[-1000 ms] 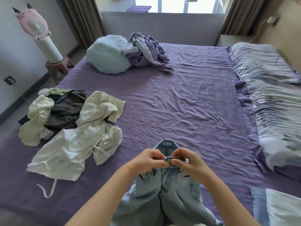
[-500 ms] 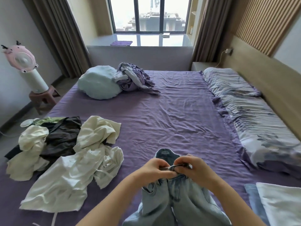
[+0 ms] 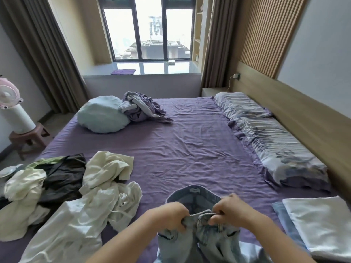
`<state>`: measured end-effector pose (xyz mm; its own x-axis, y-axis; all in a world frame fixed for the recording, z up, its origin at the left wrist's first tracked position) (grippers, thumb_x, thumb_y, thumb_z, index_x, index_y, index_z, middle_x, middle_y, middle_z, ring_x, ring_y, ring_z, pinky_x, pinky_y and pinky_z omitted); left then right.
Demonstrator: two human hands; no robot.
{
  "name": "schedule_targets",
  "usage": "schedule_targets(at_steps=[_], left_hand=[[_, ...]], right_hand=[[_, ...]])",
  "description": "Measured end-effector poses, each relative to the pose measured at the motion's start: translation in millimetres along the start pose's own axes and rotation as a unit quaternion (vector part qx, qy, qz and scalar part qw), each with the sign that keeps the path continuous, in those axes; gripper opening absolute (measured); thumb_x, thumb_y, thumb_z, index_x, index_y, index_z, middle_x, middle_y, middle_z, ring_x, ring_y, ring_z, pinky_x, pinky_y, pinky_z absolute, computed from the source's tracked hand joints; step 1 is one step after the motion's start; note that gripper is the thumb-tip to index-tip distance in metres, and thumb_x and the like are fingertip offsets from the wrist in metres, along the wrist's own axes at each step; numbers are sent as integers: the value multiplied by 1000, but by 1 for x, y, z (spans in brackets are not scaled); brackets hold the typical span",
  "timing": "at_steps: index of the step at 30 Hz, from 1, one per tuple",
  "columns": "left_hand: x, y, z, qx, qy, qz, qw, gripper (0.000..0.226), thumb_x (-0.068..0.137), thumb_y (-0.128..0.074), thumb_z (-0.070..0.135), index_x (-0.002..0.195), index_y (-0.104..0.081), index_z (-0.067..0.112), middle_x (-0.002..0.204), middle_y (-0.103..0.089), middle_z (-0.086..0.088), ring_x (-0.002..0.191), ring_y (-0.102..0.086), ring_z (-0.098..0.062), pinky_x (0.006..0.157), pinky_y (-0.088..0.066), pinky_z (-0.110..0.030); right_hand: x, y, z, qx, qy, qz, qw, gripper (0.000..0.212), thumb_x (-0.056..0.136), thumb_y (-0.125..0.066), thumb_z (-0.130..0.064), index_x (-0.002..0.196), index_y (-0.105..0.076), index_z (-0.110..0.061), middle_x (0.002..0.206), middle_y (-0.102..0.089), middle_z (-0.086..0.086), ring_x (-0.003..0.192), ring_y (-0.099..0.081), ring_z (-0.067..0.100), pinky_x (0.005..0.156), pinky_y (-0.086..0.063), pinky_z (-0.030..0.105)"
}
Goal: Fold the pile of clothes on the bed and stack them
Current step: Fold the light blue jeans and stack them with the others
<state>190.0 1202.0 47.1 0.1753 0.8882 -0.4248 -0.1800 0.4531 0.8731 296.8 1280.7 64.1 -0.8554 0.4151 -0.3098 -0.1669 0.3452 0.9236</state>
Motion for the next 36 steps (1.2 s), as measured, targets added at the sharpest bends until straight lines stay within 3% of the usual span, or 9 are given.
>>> schedule_targets(at_steps=[6, 9, 12, 15, 21, 25, 27, 31, 36], left_hand=[[-19, -16, -18, 204, -3, -9, 979, 34, 78, -69, 35, 106, -66, 17, 105, -66, -4, 114, -47, -25, 101, -27, -44], [-33, -5, -41, 225, 23, 39, 973, 39, 79, -66, 38, 114, -65, 19, 123, -58, -3, 129, -32, -26, 113, -15, -50], [-47, 6, -67, 108, 67, 79, 989, 41, 78, -69, 41, 112, -66, 16, 131, -46, -4, 127, -35, -26, 109, -28, -34], [-56, 16, -82, -101, 85, 150, 980, 35, 80, -75, 29, 96, -64, 0, 109, -48, 0, 101, -51, -21, 86, -39, -22], [-77, 39, -92, -281, 183, 311, 889, 45, 70, -84, 20, 66, -40, 26, 64, -46, 13, 65, -42, -11, 55, -35, -9], [-72, 44, -82, -351, 151, 245, 891, 50, 72, -84, 20, 108, -49, 23, 87, -50, 3, 68, -46, -4, 55, -36, -5], [-67, 40, -72, -375, 136, 167, 901, 66, 74, -83, 22, 125, -41, 31, 101, -47, 3, 90, -53, -7, 68, -39, -7], [-60, 43, -47, -258, 99, 51, 960, 22, 79, -75, 19, 74, -55, 24, 68, -46, 9, 60, -44, -2, 59, -36, -19], [-71, 98, -56, -344, 112, 153, 920, 17, 75, -76, 7, 82, -60, 9, 71, -51, 4, 69, -47, -10, 62, -40, -21]], right_hand=[[-21, -44, -3, -74, -22, -84, 993, 50, 71, -64, -62, 88, -69, -15, 96, -51, -6, 115, -37, 16, 91, -23, 36], [-40, -39, 7, 74, -41, -72, 994, 45, 74, -68, -57, 86, -65, -15, 130, -33, -10, 127, -19, 9, 106, -25, 29], [-57, -32, 16, 179, -63, -65, 980, 21, 83, -67, -31, 79, -49, -21, 106, -42, -9, 101, -41, 9, 82, -34, 19], [-61, -21, 19, 219, -97, -2, 971, 29, 85, -60, -13, 73, -36, -24, 75, -39, -10, 66, -33, 2, 61, -29, 20], [-66, 19, 22, 277, -171, 180, 928, 23, 83, -63, -9, 77, -42, -16, 71, -46, -1, 65, -41, 14, 57, -27, 27], [-70, 42, 30, 234, -213, 182, 931, 35, 83, -70, -13, 114, -55, -15, 105, -59, 3, 105, -57, 24, 68, -33, 22], [-73, 51, 36, 178, -227, 162, 944, 8, 83, -69, -16, 85, -64, -22, 85, -64, 2, 92, -60, 20, 59, -34, 18], [-85, 72, 58, 180, -267, 216, 922, 32, 80, -71, -23, 58, -48, -20, 60, -52, 1, 69, -53, 21, 58, -31, 32], [-95, 111, 83, 291, -249, 311, 870, 41, 77, -77, -21, 58, -41, -16, 51, -42, -2, 51, -39, 14, 50, -26, 31]])
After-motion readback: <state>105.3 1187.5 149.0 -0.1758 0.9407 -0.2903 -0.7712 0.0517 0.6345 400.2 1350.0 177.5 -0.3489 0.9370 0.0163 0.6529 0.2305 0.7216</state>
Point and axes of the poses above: each hand's wrist, its own x-axis towards the middle knuckle, its own y-axis out of the back of the hand, z = x × y, the point moved 9 cm from there along x, towards the middle knuckle
